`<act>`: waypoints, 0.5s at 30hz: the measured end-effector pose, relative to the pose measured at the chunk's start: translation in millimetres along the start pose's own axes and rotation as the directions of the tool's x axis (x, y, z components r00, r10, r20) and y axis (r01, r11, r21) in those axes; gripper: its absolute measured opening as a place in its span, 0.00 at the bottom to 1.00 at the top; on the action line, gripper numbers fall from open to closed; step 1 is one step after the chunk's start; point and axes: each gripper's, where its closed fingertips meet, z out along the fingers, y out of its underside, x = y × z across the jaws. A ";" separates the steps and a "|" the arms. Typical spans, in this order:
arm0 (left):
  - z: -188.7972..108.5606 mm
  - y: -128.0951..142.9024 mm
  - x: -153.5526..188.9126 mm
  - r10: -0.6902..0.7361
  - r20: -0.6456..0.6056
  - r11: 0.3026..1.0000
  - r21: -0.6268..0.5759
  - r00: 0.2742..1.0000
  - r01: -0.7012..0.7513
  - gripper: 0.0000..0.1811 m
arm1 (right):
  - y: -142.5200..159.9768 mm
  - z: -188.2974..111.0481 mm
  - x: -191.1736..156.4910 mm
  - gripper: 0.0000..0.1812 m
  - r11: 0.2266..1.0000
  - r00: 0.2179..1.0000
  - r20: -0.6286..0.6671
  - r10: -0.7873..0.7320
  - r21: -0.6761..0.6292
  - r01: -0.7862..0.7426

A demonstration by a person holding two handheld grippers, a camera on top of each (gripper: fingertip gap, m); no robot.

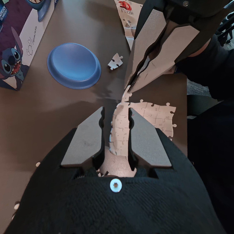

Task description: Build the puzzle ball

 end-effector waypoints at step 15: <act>5.9 7.1 1.7 0.006 -0.045 1.000 -0.029 0.999 -0.007 0.10 | 5.3 6.1 6.1 0.00 1.000 0.999 -0.021 0.025 0.002 -0.025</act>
